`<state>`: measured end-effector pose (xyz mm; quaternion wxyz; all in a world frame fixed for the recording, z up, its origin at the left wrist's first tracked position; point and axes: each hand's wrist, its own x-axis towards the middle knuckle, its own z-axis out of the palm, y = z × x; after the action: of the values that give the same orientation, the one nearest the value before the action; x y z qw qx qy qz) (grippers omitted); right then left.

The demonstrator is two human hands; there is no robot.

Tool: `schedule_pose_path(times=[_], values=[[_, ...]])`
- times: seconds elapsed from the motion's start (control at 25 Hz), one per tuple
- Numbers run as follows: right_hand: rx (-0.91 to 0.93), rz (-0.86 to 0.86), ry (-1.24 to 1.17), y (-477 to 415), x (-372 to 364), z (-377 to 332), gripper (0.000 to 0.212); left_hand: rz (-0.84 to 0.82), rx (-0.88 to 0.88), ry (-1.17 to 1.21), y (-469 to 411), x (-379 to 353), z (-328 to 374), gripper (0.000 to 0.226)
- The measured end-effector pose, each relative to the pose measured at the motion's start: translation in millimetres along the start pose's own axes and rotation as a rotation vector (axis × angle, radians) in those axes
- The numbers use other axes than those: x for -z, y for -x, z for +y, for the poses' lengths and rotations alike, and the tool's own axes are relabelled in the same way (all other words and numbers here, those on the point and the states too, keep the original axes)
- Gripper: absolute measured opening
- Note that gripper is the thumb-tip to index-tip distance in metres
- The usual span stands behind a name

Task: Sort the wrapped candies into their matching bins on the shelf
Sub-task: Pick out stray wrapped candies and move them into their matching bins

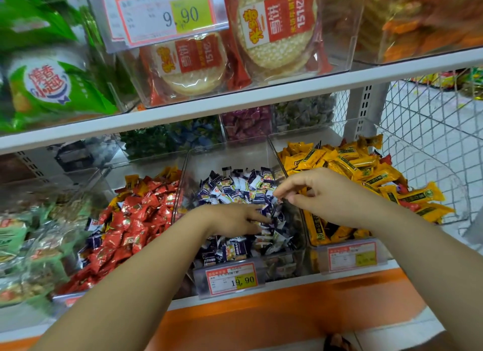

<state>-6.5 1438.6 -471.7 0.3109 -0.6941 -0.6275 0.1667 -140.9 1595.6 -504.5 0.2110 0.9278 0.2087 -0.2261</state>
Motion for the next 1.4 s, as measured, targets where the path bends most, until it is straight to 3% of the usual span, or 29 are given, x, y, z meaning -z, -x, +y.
schedule_pose_path(times=[0.24,0.32,0.48,0.56,0.64,0.88,1.24,1.4], values=[[-0.004,0.008,-0.028,1,1,-2,0.025,-0.172,0.006,0.034,23,9,1,0.042],[-0.014,0.072,-0.032,0,0,0,0.025,-0.146,0.018,0.089,27,21,-6,0.040],[-0.031,0.215,0.032,-7,-3,10,0.024,0.307,0.058,0.442,11,44,-17,0.031],[-0.035,0.209,0.050,-12,-6,16,0.025,0.517,0.082,0.367,-15,43,-20,0.033],[-0.049,0.203,0.037,-15,-8,21,0.025,0.615,0.076,0.223,-44,38,-22,0.039],[-0.058,0.173,-0.083,-18,-6,27,0.022,0.395,0.059,0.153,-96,25,-27,0.058],[-0.050,0.148,-0.061,-20,-5,28,0.021,0.110,-0.011,0.285,-57,11,-17,0.039],[-0.054,0.140,-0.047,-19,-5,26,0.021,0.049,-0.010,0.209,-36,1,-13,0.041]])
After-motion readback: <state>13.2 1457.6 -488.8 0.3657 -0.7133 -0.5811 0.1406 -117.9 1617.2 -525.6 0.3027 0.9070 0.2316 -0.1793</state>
